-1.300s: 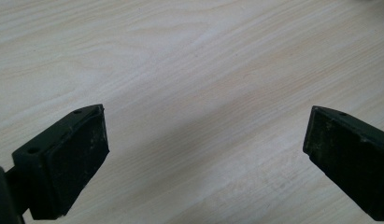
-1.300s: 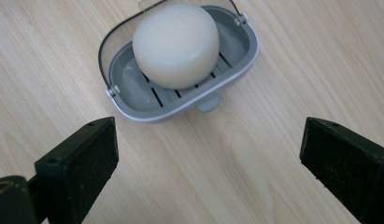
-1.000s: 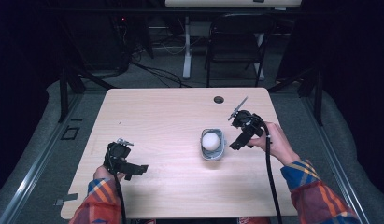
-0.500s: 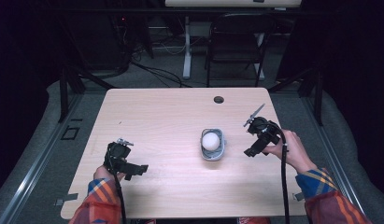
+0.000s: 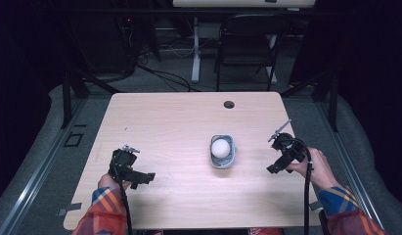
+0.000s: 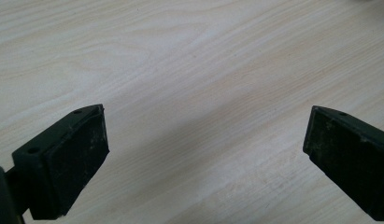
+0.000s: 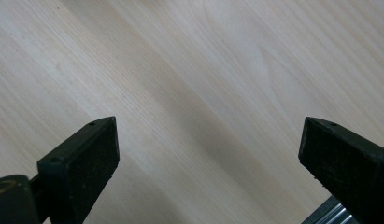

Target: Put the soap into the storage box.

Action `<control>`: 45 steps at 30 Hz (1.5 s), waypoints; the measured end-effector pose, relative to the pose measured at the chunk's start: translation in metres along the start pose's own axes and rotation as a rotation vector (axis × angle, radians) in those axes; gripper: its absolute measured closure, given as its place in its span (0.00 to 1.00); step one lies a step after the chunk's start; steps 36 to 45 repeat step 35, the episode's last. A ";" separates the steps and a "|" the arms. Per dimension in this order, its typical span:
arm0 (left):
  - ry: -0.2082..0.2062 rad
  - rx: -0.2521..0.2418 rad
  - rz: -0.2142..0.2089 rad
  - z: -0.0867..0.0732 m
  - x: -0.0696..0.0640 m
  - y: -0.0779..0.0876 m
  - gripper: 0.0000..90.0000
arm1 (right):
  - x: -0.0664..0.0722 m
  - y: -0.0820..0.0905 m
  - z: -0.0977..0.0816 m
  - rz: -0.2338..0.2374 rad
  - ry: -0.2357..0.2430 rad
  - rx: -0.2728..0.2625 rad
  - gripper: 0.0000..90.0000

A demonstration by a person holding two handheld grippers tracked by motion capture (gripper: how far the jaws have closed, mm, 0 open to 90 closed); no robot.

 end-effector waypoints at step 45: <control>-0.009 0.007 -0.002 0.000 -0.001 0.000 0.00 | 0.001 -0.025 -0.063 0.043 -0.109 0.054 0.07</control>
Point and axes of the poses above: each handheld gripper's, and its own axes: y roughly backward along the jaws, z roughly out of its top, x roughly to its left, the point moved 7 cm from there along -y, roughly forward along the jaws, and after that the axes turned 12 degrees about -z, right-handed, at the moved point
